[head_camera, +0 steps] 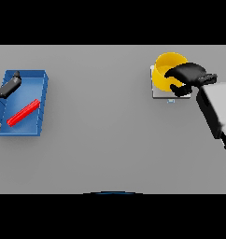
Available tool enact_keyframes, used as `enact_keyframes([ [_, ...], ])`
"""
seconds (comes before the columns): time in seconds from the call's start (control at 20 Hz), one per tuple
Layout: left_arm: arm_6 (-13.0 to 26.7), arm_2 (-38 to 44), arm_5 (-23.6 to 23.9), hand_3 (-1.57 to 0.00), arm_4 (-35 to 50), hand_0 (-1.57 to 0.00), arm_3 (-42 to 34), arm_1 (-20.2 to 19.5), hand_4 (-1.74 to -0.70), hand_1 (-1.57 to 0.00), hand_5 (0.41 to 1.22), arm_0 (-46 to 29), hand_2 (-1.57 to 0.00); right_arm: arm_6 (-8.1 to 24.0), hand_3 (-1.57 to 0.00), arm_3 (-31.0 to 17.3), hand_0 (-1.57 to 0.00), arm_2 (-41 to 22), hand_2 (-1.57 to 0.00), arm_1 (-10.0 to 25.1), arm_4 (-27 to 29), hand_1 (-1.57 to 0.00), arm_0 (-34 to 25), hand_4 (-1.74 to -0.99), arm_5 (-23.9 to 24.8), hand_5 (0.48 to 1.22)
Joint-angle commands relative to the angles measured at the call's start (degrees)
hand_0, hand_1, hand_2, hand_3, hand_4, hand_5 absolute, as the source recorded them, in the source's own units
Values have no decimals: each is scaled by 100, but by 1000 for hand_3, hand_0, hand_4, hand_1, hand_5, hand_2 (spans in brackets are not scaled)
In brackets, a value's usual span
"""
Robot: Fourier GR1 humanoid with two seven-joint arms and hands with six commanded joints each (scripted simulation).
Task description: Pick up the red beaker and tilt it to pour out 1 green nut into yellow bowl. Pick up the yellow bowl and place it on the metallic measuring scale.
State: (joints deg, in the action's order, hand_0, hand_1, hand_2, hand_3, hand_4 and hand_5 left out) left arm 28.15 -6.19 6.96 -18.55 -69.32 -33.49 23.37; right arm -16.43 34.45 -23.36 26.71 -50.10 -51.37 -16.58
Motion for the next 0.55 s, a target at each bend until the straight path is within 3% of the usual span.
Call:
enact_keyframes([
  [0.0, 20, -4, 17, 1, -29, 1, 19, -5, -722, 1, 664, 45, 1, 8, -429, 18, -207, -4, -244, 11, 5, -184, -22, -1552, -61, 876],
  [0.15, -49, -7, 26, 1, -33, 1, 49, 2, -725, 1, 664, 50, 1, -132, -328, 0, -105, 47, -124, 8, 62, -94, 38, -1537, 35, 822],
  [0.5, -138, 3, -8, 1, -5, 1, 104, -7, -726, 1, 665, 60, 1, 185, -146, -200, -21, 119, -25, -59, 99, -19, -7, -1478, -106, 738],
])
